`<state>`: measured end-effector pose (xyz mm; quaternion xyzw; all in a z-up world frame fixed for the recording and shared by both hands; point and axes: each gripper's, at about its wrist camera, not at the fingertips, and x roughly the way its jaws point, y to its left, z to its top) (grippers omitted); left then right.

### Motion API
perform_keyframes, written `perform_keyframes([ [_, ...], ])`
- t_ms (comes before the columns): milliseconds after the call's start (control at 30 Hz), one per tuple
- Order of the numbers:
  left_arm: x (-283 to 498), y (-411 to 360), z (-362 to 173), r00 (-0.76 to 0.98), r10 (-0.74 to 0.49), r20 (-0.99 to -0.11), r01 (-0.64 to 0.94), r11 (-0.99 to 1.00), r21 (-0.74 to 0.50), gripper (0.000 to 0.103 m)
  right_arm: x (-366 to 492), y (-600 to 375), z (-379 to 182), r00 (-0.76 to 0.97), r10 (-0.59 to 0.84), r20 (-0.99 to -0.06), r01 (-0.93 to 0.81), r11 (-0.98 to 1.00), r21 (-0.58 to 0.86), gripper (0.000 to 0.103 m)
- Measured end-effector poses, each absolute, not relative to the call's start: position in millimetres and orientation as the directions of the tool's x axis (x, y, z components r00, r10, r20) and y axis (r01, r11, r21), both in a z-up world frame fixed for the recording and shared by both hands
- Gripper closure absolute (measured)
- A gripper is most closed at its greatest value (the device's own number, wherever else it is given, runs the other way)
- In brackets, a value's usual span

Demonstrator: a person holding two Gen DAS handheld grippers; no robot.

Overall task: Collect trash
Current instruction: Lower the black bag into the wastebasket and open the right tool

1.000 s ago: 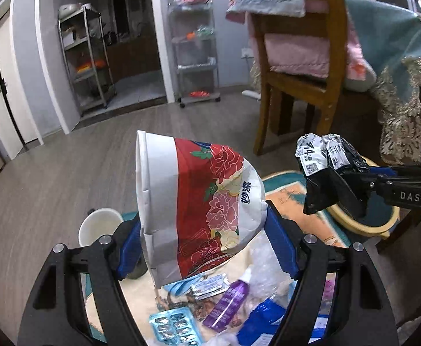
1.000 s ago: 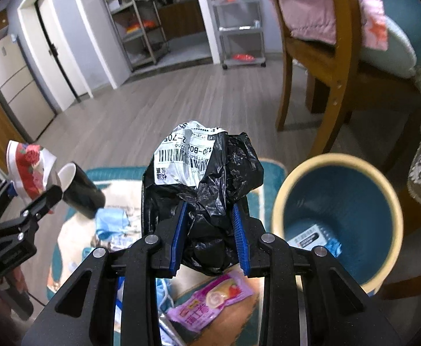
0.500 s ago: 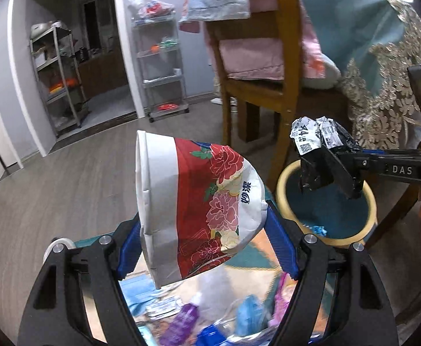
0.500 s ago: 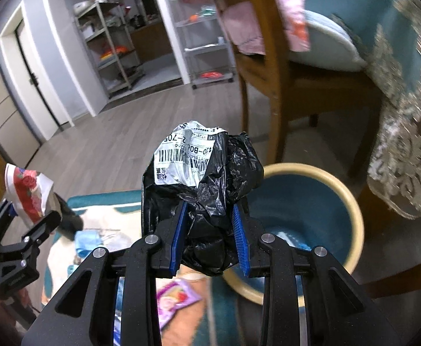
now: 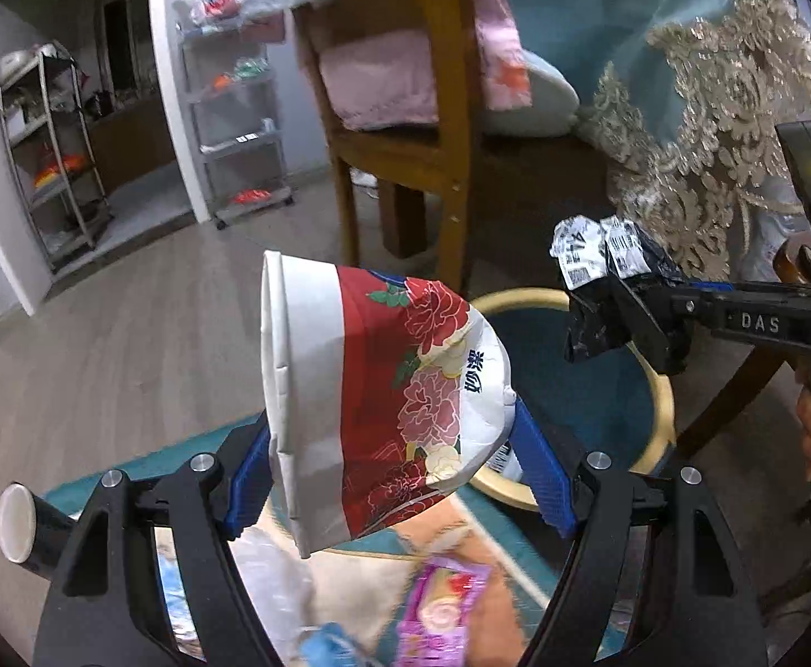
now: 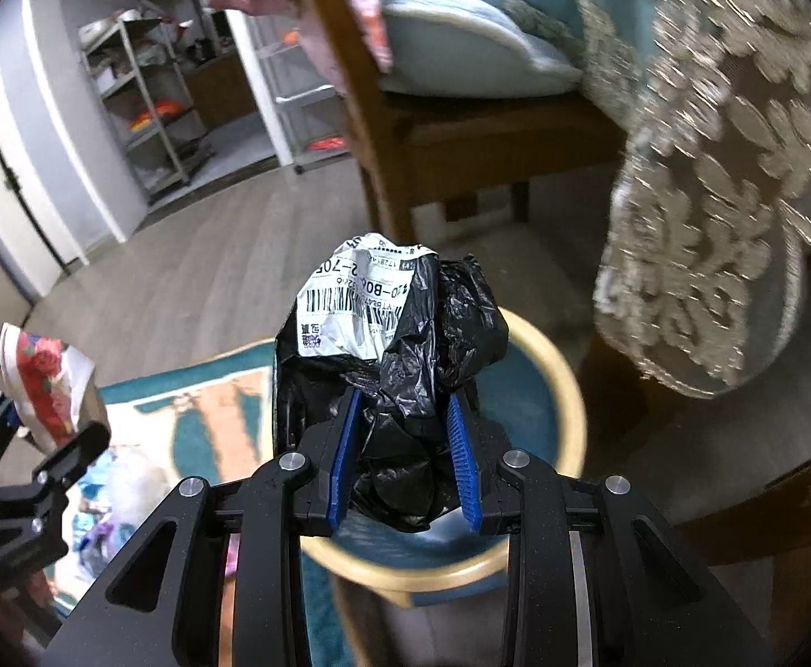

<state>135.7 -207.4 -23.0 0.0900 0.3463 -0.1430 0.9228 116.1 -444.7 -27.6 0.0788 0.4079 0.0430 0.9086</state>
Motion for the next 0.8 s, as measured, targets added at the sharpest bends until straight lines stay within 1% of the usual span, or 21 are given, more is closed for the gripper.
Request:
perform_keyframes([
  [267,146,-233,-46,0.683,-0.223,-0.696,0.371,0.926,0.066,0.028,123,-463,-52,0.622,0.116,-0.774,0.034,0.984,0.175,0.071],
  [600,168,-272,-84,0.598,-0.285,-0.749,0.473,0.880,0.042,0.028,129,-471,-77,0.558,0.139,-0.818,0.075,0.973,0.216,0.070],
  [800,171,-290,-96,0.594,-0.289,-0.751,0.519,0.851,0.082,0.027,136,-466,-83,0.542,0.127,-0.831,0.079,0.977,0.201,0.069],
])
